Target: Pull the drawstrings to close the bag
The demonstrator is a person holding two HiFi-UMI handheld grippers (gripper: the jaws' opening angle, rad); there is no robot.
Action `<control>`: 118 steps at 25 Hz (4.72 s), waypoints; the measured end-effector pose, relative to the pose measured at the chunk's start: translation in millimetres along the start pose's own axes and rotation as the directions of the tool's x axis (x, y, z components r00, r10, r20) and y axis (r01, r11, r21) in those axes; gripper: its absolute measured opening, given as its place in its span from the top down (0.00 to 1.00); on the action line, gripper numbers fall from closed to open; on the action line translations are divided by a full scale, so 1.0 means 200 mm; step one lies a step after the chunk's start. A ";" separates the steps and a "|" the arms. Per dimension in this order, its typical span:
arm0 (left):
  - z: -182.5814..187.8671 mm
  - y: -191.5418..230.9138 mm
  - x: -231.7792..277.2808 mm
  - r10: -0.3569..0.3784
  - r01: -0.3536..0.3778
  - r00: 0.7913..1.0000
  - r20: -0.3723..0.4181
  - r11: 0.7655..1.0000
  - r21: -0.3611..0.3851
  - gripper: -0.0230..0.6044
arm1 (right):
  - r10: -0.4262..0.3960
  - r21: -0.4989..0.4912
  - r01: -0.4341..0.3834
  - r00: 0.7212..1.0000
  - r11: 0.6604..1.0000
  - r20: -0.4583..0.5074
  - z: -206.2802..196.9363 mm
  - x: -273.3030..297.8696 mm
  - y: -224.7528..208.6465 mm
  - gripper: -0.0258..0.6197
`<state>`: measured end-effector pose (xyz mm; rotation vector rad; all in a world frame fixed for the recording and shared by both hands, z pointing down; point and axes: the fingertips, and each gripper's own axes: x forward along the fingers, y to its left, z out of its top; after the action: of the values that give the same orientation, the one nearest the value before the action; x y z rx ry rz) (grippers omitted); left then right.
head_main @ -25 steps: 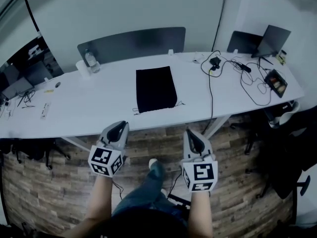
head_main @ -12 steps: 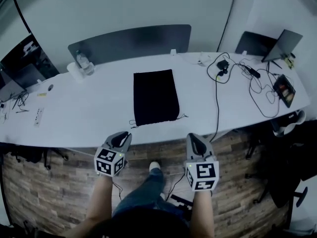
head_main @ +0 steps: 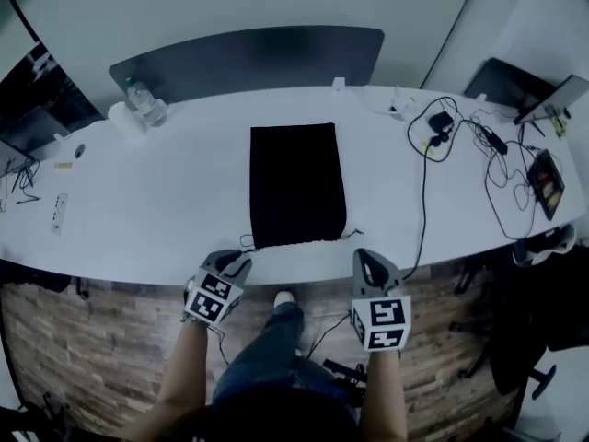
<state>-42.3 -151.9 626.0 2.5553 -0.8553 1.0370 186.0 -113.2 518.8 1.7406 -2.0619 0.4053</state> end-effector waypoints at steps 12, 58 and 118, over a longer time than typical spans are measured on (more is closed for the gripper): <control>-0.03 0.00 0.16 -0.151 0.195 0.967 -0.206 0.957 0.216 0.83 | 0.002 -0.058 -0.005 0.998 0.998 -0.066 0.03 0.22 -0.15 0.97; 0.17 0.10 0.06 -0.030 0.027 0.997 -0.073 0.999 -0.038 0.94 | 0.242 -0.475 -0.685 0.677 0.553 -0.695 -0.51 0.55 -0.14 0.96; 1.09 0.79 -0.51 0.326 -0.357 0.870 0.369 0.934 0.018 0.94 | -0.034 -0.309 0.043 0.999 0.950 0.032 0.84 0.38 -0.63 0.96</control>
<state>-76.8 -327.9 401.0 2.7801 -1.4334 0.6998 278.4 -280.2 403.0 1.5997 -1.9804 0.0412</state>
